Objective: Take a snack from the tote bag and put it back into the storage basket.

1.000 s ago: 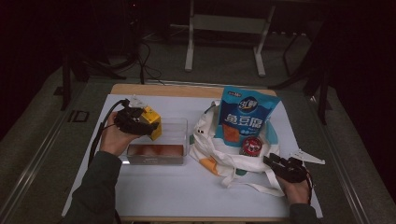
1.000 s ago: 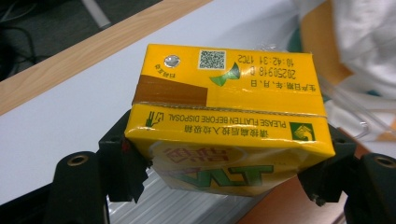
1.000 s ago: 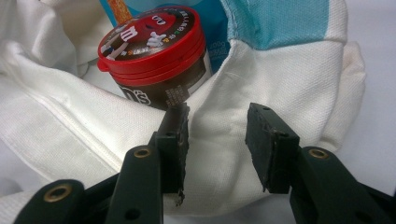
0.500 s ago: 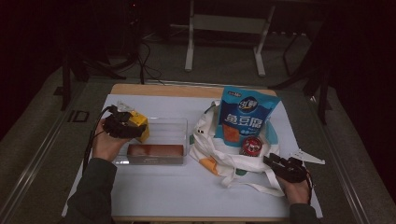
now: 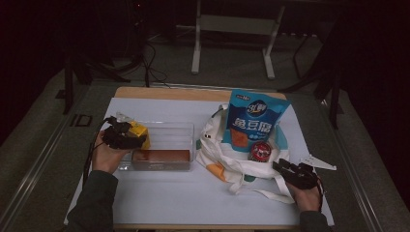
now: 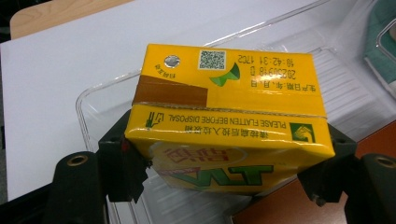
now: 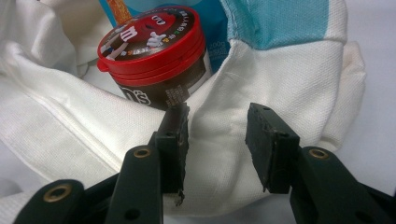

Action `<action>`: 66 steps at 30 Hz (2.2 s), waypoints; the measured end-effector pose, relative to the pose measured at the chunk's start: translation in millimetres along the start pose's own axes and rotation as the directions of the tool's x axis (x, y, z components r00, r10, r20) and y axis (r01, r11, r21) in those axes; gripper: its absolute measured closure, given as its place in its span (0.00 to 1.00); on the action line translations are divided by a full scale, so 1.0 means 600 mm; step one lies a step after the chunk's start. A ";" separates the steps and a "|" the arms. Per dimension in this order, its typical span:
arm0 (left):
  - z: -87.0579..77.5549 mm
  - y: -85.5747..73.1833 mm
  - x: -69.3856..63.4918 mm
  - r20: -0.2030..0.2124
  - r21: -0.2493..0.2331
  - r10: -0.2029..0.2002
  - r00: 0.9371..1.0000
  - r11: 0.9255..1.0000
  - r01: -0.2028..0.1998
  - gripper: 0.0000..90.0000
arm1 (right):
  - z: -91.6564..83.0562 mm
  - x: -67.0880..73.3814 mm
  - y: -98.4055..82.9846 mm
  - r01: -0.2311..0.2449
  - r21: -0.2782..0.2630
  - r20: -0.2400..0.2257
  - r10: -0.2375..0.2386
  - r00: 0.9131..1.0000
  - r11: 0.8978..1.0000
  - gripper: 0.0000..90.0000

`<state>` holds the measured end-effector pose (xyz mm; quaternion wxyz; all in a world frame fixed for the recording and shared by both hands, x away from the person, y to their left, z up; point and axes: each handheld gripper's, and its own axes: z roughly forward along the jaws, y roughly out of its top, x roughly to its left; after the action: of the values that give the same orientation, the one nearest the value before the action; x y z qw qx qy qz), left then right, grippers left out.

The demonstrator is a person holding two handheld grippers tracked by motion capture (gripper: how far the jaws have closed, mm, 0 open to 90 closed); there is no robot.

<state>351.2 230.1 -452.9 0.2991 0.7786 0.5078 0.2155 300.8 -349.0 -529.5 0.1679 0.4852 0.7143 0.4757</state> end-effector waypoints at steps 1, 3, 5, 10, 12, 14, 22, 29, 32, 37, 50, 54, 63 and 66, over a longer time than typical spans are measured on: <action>0.000 0.000 0.000 0.000 0.000 0.000 1.000 1.000 0.000 0.32 | 0.000 0.000 0.000 0.000 0.000 0.000 0.000 1.000 1.000 0.65; 0.002 -0.003 0.001 -0.002 0.007 -0.003 1.000 1.000 0.003 0.32 | 0.000 0.000 0.000 -0.001 0.000 -0.001 0.001 1.000 1.000 0.65; 0.003 -0.006 0.002 -0.002 0.013 -0.004 1.000 1.000 0.004 0.31 | 0.000 0.000 0.000 0.000 -0.001 -0.001 0.000 1.000 1.000 0.65; 0.007 -0.012 0.002 -0.008 0.024 -0.005 1.000 1.000 0.006 0.31 | 0.000 0.000 0.000 -0.001 -0.001 -0.001 0.001 1.000 1.000 0.65; 0.009 -0.015 0.002 -0.012 0.037 -0.002 1.000 0.999 0.002 0.31 | 0.000 0.000 0.000 -0.001 -0.002 -0.001 0.001 1.000 1.000 0.65; 0.010 -0.017 0.001 -0.012 0.038 -0.001 1.000 0.999 0.001 0.31 | 0.000 0.000 0.000 -0.001 -0.002 -0.001 0.001 1.000 1.000 0.65; 0.007 -0.021 0.001 -0.021 0.040 -0.031 0.999 0.999 0.032 0.31 | 0.000 0.000 -0.001 -0.002 -0.003 -0.001 0.002 1.000 1.000 0.65; 0.000 -0.027 -0.002 -0.022 0.028 -0.035 0.999 0.999 0.036 0.30 | 0.000 -0.001 -0.001 -0.001 -0.003 -0.002 0.001 1.000 1.000 0.65; -0.004 -0.033 -0.002 -0.023 0.022 -0.037 0.999 0.999 0.038 0.29 | 0.000 0.000 0.000 -0.001 -0.002 -0.001 0.001 1.000 1.000 0.65; -0.011 -0.040 -0.003 -0.033 0.021 -0.039 0.999 0.999 0.040 0.28 | 0.000 0.000 0.000 -0.001 -0.001 0.000 0.001 1.000 1.000 0.65; -0.038 -0.062 -0.002 -0.039 -0.004 -0.019 0.999 1.000 0.019 0.29 | 0.000 0.000 -0.001 -0.001 -0.002 0.001 0.001 1.000 1.000 0.65; -0.043 -0.059 0.004 -0.033 -0.030 -0.015 0.999 0.999 0.014 0.29 | 0.000 0.000 -0.001 0.000 -0.002 0.000 0.000 1.000 1.000 0.65; -0.050 -0.051 0.012 -0.012 -0.061 0.026 1.000 0.998 -0.027 0.28 | 0.000 0.000 -0.001 -0.001 -0.003 -0.001 0.001 1.000 1.000 0.65; -0.057 -0.051 0.015 0.005 -0.086 0.019 1.000 0.996 -0.019 0.29 | 0.000 0.000 -0.001 -0.003 -0.004 -0.002 0.003 1.000 1.000 0.65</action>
<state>312.7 256.2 -448.6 0.3315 0.7704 0.4899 0.2377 300.8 -348.9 -530.0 0.1676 0.4855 0.7129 0.4776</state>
